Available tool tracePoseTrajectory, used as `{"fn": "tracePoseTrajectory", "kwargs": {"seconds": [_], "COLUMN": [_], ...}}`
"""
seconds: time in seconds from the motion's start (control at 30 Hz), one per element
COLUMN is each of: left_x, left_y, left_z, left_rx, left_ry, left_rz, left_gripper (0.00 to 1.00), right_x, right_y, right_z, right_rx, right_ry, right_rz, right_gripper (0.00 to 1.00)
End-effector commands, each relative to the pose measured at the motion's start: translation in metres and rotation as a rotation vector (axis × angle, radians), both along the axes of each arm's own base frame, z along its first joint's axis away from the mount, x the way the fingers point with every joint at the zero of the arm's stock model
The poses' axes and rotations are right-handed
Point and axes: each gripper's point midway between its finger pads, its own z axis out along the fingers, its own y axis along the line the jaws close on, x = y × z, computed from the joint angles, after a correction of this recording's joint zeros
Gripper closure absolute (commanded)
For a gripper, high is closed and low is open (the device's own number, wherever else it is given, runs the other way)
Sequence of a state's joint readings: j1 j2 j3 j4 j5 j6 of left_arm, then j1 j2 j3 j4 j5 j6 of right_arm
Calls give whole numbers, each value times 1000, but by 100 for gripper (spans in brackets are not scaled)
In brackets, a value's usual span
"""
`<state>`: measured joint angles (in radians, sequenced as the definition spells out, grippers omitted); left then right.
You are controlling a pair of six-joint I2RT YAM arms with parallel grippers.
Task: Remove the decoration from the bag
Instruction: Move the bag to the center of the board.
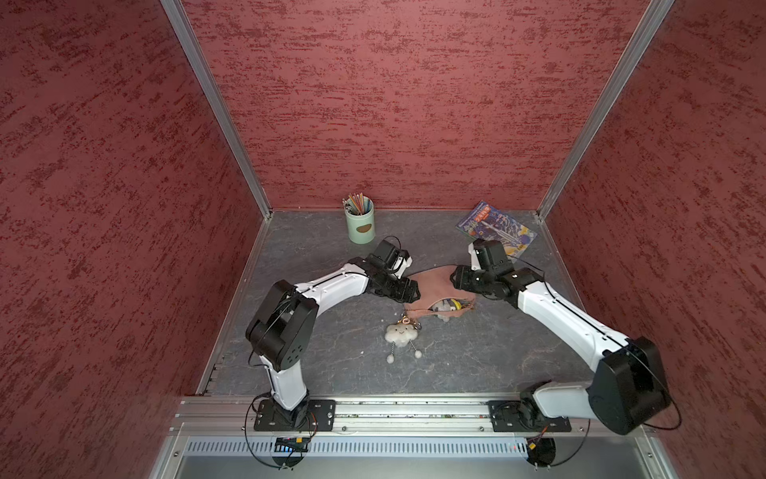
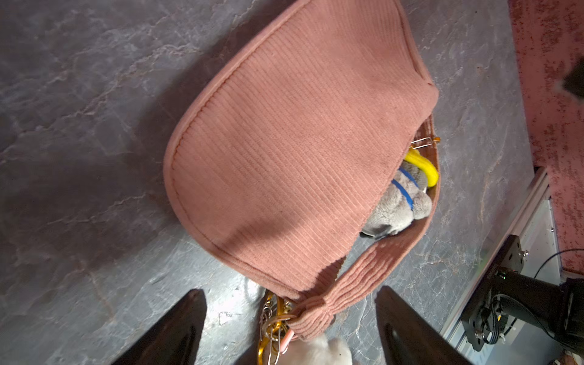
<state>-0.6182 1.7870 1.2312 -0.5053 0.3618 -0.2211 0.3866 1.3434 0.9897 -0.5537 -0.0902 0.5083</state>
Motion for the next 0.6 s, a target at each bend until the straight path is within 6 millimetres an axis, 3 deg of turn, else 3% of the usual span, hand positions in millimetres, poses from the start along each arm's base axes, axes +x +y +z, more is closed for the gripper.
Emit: {"fn": "tracePoseTrajectory", "kwargs": {"seconds": [0.0,0.13,0.23,0.37,0.57], "left_x": [-14,-50,-68,-67,-71], "left_y": [-13,-34,-53,-72,-73], "left_z": [11,36,35,14,-18], "left_rx": [45,-8,-28,13,106], "left_ry": [-9,-157,-267,-238,-216], "left_rz": [-41,-237,-399,-491,-552], "left_gripper": [13,9,7,11,23], "right_x": [-40,-57,-61,-55,-36], "right_y": [-39,-47,-49,-51,-30], "right_z": [-37,-51,-66,-87,-101], "right_rx": [-90,-41,-40,-14,106], "right_ry": [212,287,336,366,373], "right_rz": [-120,-170,-191,-235,-248], "right_gripper": [43,43,44,46,48]}}
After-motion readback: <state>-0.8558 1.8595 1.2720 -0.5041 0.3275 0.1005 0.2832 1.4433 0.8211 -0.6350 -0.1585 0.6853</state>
